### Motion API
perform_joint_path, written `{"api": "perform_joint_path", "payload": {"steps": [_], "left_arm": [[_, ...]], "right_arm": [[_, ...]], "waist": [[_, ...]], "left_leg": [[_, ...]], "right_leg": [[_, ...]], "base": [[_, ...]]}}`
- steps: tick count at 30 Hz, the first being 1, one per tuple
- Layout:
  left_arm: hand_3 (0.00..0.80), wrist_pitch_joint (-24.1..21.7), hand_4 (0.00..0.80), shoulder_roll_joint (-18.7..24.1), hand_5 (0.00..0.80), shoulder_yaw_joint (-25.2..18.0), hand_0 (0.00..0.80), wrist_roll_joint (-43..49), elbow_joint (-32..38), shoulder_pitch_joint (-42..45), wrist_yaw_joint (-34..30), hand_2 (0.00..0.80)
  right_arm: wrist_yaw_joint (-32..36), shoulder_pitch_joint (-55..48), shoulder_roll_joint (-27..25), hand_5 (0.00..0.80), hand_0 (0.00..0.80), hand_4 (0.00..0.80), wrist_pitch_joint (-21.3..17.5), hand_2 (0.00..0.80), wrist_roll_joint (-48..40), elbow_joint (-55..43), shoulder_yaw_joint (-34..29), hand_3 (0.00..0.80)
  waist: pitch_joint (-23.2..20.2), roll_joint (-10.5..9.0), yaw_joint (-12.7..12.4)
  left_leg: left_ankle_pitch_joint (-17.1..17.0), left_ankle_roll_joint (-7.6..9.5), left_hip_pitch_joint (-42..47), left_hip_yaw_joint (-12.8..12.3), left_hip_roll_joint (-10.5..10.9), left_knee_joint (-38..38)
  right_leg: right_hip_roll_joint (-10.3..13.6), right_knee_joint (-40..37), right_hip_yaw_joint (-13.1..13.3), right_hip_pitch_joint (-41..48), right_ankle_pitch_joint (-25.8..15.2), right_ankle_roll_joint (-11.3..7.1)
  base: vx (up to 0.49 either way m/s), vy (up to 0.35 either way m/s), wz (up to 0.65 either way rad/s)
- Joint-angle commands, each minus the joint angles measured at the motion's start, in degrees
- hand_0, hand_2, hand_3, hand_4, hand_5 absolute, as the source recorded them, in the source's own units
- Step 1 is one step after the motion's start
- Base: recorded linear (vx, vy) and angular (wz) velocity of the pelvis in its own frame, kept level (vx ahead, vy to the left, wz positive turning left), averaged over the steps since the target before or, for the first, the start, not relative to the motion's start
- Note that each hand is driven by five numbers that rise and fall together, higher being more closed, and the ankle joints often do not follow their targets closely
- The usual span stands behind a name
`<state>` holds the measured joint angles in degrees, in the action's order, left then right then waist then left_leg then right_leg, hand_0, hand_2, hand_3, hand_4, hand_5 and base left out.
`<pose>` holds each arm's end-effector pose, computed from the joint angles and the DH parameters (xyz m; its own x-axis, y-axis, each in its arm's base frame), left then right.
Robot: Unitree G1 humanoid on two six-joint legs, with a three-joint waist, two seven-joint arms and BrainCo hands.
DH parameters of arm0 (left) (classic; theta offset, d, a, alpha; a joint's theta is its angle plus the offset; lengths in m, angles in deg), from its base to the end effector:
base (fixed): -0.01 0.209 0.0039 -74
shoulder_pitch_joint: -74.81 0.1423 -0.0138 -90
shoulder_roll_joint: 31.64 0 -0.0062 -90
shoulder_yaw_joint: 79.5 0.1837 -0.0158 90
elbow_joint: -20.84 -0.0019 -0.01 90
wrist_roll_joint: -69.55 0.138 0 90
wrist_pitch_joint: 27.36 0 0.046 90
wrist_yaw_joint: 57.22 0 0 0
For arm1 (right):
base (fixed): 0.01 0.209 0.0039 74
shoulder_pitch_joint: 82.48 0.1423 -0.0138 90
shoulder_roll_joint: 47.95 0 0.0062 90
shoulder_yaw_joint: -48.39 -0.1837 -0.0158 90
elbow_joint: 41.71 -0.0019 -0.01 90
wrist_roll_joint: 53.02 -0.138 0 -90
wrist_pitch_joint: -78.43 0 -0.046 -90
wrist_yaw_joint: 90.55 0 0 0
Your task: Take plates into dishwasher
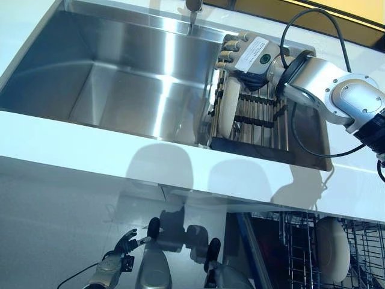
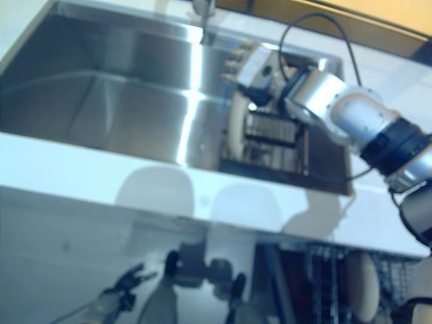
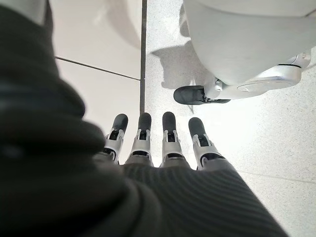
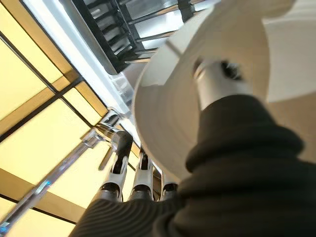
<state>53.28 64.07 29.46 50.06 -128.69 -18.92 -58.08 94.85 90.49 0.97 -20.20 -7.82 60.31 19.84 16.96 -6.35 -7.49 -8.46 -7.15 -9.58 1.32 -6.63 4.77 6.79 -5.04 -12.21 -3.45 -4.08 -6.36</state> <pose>0.1289 0.2431 -0.0858 0.6649 0.1163 -0.7379 0.0490 0.9789 0.1984 0.3066 -0.1452 0.3063 0.7731 0.6325 0.0471 0.4993 -0.5612 -0.6601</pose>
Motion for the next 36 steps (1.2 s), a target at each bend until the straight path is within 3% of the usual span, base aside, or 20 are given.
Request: {"api": "perform_joint_path", "payload": {"steps": [1,18,27,36], "left_arm": [[0.0,-1.99,0.0,0.06,0.0,-0.43,0.0,-1.23,0.26,-2.15,-0.18,0.0],[0.0,-2.04,0.0,-0.35,0.0,-1.14,0.0,-0.41,-0.15,-1.22,0.47,0.0],[0.0,-2.42,0.0,-0.76,0.0,-1.79,0.0,0.69,-0.56,0.94,1.05,0.0],[0.0,-2.06,0.0,-2.18,0.0,-1.73,0.0,1.53,-2.48,2.83,0.3,0.0]], "right_arm": [[0.25,0.96,-1.86,0.8,0.8,0.8,-0.8,0.8,1.06,-1.59,0.5,0.8],[-4.9,1.28,-4.29,0.8,0.8,0.8,-1.79,0.8,3.54,2.4,-0.27,0.8],[-13.36,1.58,-9.54,0.8,0.8,0.8,4.32,0.8,0.33,9.34,-4.59,0.8],[-16.91,0.63,-14.78,0.8,0.8,0.8,11.78,0.8,-2.84,11.51,-9.5,0.8]], "waist": [[0.7,-2.66,-1.21],[-2.13,-3.17,-0.07],[-6.36,-3.37,2.0],[-11.04,-1.77,4.74]], "left_leg": [[3.11,3.82,0.72,-1.13,5.45,0.23],[4.12,3.97,2.94,-1.82,5.33,0.23],[5.93,4.05,7.16,-3.04,4.98,0.23],[8.0,4.4,12.29,-5.61,4.74,0.23]], "right_leg": [[-1.05,0.04,-1.94,-2.78,-3.13,-0.5],[-1.19,0.04,-0.81,-1.26,-2.67,-0.6],[-1.51,0.04,1.43,1.72,-1.79,-0.65],[-1.52,0.04,4.27,4.98,-1.02,-0.84]], "base": [[0.0,0.0,0.0],[0.0,0.0,0.0],[0.034,-0.002,-0.05],[0.059,0.036,-0.18]]}}
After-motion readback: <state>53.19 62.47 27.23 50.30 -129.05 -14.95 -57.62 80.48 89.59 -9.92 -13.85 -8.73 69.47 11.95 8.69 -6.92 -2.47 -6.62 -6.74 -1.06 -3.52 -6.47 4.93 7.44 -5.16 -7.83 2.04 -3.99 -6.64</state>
